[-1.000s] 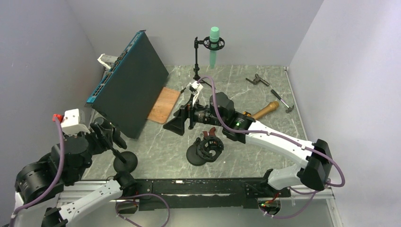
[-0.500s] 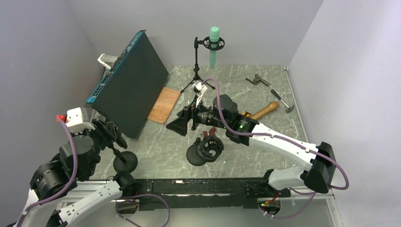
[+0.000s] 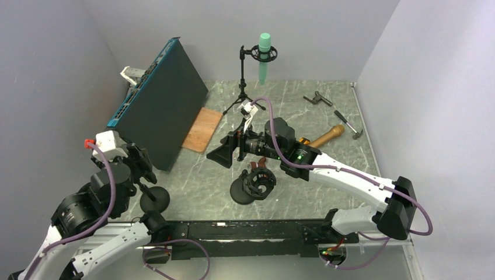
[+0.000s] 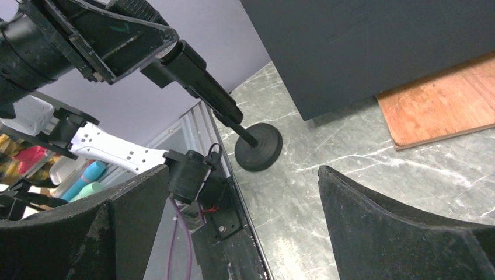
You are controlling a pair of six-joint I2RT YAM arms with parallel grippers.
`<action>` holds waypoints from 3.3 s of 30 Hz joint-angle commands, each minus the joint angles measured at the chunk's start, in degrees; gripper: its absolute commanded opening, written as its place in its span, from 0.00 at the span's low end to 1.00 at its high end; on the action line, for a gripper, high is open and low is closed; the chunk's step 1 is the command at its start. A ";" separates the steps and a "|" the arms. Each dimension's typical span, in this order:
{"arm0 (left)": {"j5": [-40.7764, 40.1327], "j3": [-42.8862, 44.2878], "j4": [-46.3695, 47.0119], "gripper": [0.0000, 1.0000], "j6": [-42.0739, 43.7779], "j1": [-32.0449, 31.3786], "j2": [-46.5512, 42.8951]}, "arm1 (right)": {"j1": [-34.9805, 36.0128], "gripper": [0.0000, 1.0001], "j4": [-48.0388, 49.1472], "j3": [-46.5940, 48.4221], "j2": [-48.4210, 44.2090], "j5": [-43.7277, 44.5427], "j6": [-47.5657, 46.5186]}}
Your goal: Remove the microphone from the stand
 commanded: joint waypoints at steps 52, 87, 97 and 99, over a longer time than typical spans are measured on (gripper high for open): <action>37.02 -0.31 25.38 0.56 11.80 0.11 7.42 | 4.87 1.00 -18.24 10.09 -1.51 18.68 -13.68; 33.83 -2.10 2.55 0.59 2.74 0.06 -10.25 | 23.44 0.98 -18.81 31.42 16.78 50.36 -13.93; 35.01 -4.53 2.71 0.61 0.84 0.02 -10.63 | 23.65 0.85 -17.20 33.23 20.32 47.86 -18.20; 35.75 -5.40 3.40 0.61 0.79 0.09 -11.11 | 23.67 0.76 -16.65 33.17 20.58 46.27 -18.90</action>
